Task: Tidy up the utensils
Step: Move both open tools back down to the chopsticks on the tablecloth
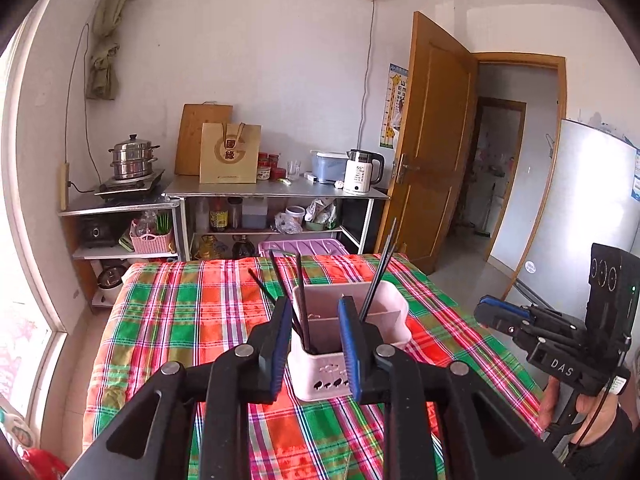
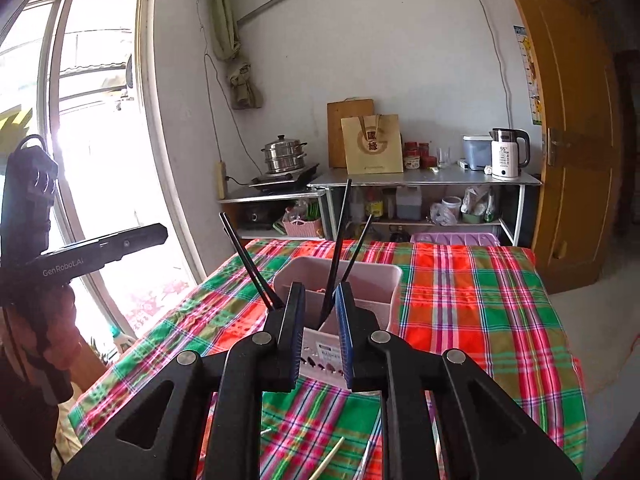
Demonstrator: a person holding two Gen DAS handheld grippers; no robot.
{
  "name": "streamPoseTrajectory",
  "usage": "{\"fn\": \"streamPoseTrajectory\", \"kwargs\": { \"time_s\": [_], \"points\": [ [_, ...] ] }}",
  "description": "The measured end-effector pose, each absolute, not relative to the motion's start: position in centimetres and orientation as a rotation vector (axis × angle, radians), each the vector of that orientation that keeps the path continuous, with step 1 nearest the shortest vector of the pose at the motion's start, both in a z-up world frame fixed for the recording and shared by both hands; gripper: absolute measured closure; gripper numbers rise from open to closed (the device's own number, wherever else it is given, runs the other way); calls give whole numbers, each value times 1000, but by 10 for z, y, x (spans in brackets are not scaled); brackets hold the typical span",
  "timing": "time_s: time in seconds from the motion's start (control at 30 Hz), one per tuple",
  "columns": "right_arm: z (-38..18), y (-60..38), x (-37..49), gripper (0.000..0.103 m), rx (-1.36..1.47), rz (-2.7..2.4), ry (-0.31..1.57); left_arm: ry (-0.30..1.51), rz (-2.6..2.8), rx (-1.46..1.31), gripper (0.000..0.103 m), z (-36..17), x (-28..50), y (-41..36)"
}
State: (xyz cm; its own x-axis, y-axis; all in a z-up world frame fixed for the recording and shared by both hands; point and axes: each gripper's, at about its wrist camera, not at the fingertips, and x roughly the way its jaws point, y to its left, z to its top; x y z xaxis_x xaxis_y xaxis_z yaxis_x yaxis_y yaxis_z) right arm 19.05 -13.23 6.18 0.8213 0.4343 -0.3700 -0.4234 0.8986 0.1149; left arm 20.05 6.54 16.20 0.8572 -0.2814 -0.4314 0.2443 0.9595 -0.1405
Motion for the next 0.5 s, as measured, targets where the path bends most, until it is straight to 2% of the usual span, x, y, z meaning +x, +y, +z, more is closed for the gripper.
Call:
{"fn": "streamPoseTrajectory", "kwargs": {
  "time_s": [0.5],
  "points": [
    [-6,-173,126,87,61,431,543,595,-318,-67,79,65,121,45]
  ]
}}
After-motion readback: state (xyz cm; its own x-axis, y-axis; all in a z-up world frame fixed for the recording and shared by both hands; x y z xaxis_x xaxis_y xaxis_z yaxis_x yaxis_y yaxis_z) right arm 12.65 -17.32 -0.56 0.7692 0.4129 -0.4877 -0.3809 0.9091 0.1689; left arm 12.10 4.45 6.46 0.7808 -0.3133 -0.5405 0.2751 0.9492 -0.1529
